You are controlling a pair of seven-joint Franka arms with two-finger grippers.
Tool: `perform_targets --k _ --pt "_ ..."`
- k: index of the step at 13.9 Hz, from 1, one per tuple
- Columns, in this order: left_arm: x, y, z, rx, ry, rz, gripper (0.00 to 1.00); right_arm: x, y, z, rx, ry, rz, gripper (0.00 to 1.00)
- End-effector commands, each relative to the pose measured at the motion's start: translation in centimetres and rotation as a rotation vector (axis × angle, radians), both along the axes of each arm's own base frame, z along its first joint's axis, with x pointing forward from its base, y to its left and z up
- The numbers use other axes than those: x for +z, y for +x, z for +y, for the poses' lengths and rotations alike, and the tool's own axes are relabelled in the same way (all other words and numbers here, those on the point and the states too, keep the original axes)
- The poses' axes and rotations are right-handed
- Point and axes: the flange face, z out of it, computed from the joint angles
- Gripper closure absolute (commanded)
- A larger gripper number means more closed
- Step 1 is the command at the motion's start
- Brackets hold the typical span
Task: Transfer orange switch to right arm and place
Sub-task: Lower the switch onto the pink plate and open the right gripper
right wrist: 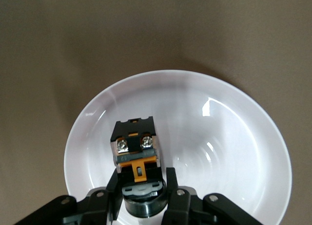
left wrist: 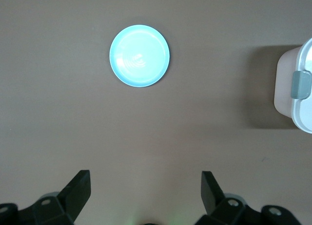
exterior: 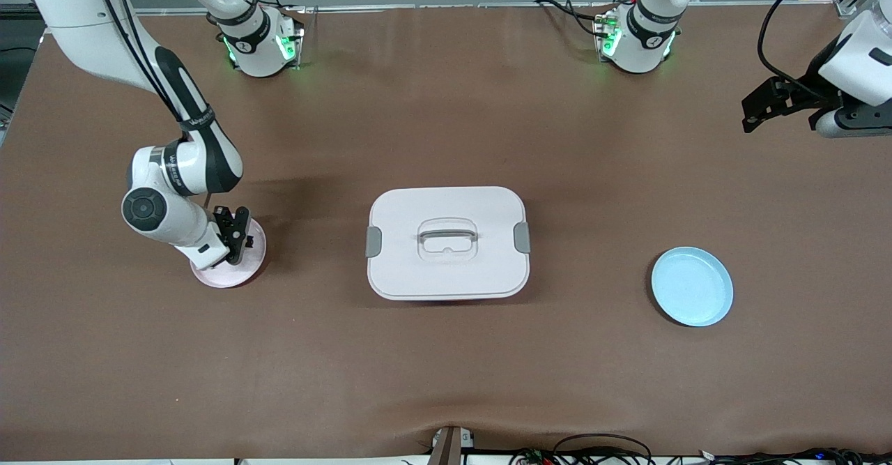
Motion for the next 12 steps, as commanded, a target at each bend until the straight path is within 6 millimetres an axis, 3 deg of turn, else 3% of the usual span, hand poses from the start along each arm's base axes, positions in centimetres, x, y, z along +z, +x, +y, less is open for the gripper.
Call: perform_targets --k 1,2,3,7,12 --pt "0.6 0.1 0.9 0.005 -0.017 -0.002 0.0 0.2 -0.1 -0.3 0.023 -0.007 -0.002 0.82" --pt "0.7 0.0 1.1 0.008 -0.017 -0.002 0.0 0.2 -0.1 -0.3 0.026 -0.007 -0.002 0.32" --pt "0.6 0.0 1.1 0.008 -0.017 -0.001 0.0 0.5 -0.1 -0.3 0.042 -0.006 -0.003 0.0" --pt "0.9 -0.1 0.9 0.011 -0.017 -0.004 0.0 1.7 0.4 -0.3 0.03 -0.01 -0.017 0.0" --pt "0.8 -0.1 1.1 0.007 -0.017 -0.002 0.0 5.9 2.5 -1.4 -0.012 -0.017 -0.031 0.0"
